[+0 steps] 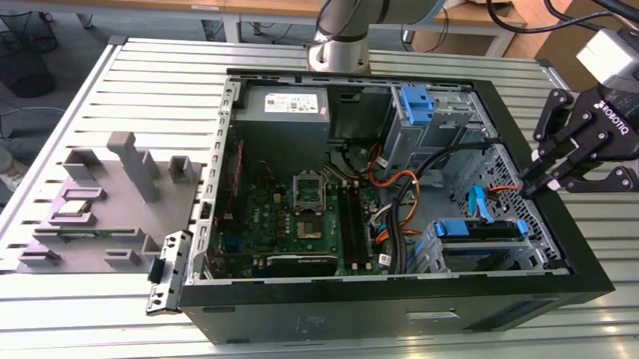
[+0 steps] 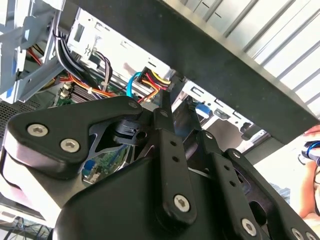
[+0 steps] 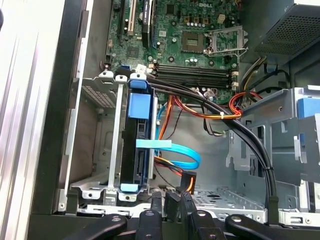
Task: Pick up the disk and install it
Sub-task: 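Insert the second disk wire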
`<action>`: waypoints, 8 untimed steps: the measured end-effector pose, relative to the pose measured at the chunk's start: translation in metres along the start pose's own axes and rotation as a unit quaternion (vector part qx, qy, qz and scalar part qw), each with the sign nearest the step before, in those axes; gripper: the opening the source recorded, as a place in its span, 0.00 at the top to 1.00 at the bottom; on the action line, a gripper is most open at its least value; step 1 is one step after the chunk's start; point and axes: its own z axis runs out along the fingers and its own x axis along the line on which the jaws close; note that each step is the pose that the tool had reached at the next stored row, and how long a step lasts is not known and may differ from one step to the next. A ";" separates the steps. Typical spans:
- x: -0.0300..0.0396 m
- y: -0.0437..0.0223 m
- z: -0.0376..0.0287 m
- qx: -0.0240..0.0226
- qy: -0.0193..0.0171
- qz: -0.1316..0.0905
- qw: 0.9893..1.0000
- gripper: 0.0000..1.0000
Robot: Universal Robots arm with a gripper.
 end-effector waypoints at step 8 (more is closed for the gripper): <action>-0.0039 -0.0070 0.0019 -0.004 0.000 -0.001 1.000 0.71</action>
